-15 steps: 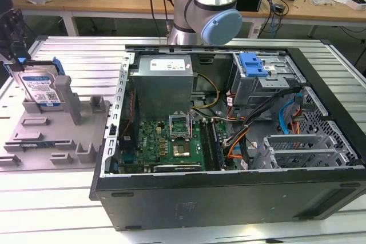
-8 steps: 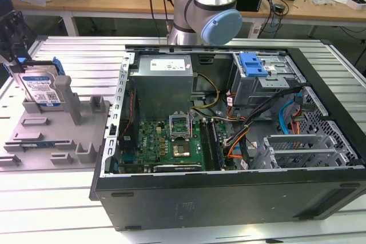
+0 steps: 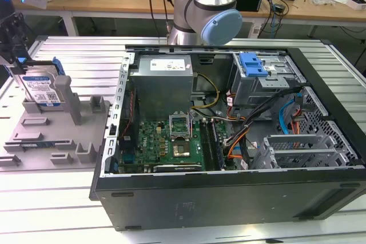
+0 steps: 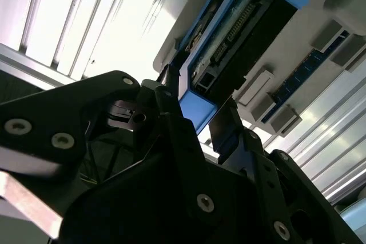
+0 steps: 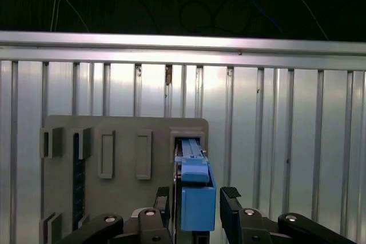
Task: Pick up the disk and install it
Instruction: 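Pick up the disk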
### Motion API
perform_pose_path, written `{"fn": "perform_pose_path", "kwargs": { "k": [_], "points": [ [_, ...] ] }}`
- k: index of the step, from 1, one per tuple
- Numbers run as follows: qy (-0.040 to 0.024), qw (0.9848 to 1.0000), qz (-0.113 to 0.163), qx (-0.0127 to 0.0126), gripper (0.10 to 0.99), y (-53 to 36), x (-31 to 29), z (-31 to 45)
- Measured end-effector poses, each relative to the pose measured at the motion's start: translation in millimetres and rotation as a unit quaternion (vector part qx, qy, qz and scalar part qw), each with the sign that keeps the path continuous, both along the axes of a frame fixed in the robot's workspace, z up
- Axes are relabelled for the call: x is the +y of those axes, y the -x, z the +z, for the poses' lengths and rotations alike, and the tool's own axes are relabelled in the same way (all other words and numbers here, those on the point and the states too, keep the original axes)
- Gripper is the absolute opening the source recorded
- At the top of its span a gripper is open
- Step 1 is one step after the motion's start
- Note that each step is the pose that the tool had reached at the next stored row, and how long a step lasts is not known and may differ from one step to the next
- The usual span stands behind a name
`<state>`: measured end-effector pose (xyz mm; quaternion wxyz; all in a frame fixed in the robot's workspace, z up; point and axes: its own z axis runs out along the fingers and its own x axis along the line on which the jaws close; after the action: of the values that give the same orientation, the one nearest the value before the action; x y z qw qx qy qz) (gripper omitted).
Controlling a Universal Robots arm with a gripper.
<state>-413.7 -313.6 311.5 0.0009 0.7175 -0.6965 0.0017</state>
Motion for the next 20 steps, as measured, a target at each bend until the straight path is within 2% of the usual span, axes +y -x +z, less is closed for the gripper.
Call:
{"fn": "perform_pose_path", "kwargs": {
  "k": [20],
  "points": [
    [0.0,1.0,0.0,0.0,0.482,0.0,-1.9,-8.8]
  ]
}}
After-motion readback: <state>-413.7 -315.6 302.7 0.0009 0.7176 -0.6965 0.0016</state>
